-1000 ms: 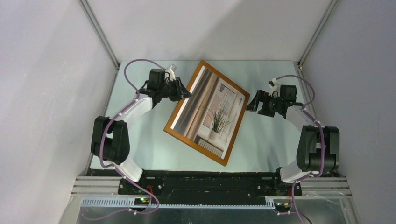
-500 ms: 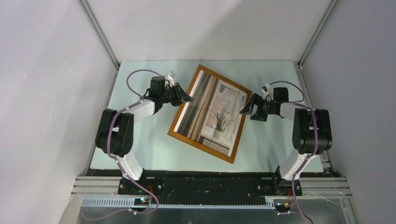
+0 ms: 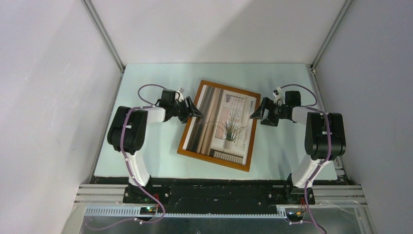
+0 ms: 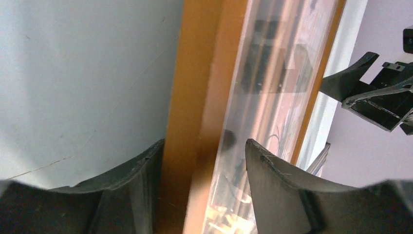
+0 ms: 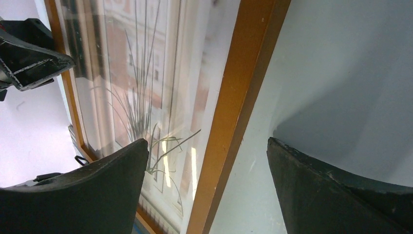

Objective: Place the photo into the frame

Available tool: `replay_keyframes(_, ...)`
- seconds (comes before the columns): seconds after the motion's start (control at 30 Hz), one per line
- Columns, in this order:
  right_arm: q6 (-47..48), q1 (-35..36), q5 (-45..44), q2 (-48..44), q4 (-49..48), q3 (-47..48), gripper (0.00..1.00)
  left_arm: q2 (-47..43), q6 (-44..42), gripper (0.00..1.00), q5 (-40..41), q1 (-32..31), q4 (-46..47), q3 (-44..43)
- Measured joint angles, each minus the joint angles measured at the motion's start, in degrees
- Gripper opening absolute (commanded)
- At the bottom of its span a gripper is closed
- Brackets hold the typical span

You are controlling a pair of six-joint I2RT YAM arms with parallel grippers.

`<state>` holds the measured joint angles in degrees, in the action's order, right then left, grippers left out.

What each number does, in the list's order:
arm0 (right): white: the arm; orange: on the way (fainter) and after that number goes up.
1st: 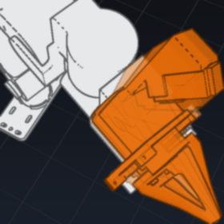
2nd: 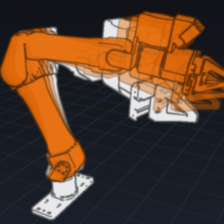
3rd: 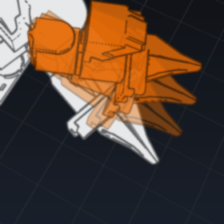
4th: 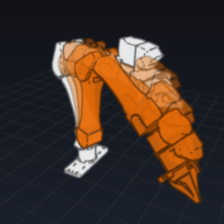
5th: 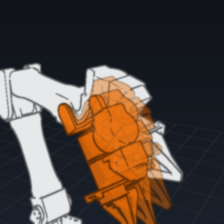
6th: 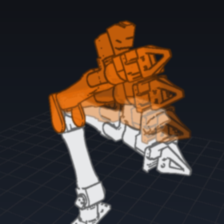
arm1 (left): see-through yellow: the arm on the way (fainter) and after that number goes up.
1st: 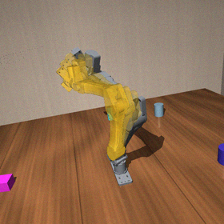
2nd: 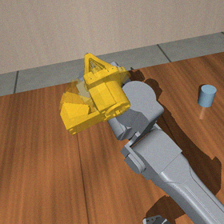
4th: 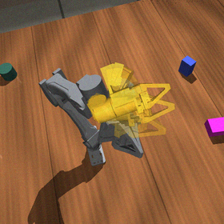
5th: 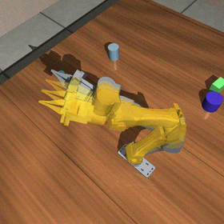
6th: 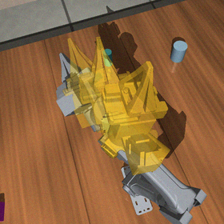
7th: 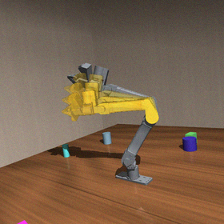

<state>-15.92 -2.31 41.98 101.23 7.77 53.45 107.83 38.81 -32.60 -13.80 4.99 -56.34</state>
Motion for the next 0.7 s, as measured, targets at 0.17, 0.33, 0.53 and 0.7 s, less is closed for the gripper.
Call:
replay_keyframes(0.17,0.09,0.37,-0.09,0.48,0.13,0.74,0.95,0.09,0.0,0.75,-0.79,0.04,0.74,-0.04)
replay_keyframes(0.33,0.15,0.79,-0.33,1.01,0.92,1.62,0.95,0.09,-0.02,0.87,-1.7,0.02,1.36,-0.13)
replay_keyframes(0.53,0.39,1.05,-0.55,2.01,1.92,3.23,0.95,0.09,-0.26,0.93,-2.6,-0.09,2.1,-0.15)
replay_keyframes(0.7,0.98,1.09,-0.96,2.23,2.91,3.89,0.94,0.09,-0.37,0.94,-2.75,-0.2,2.43,-0.15)
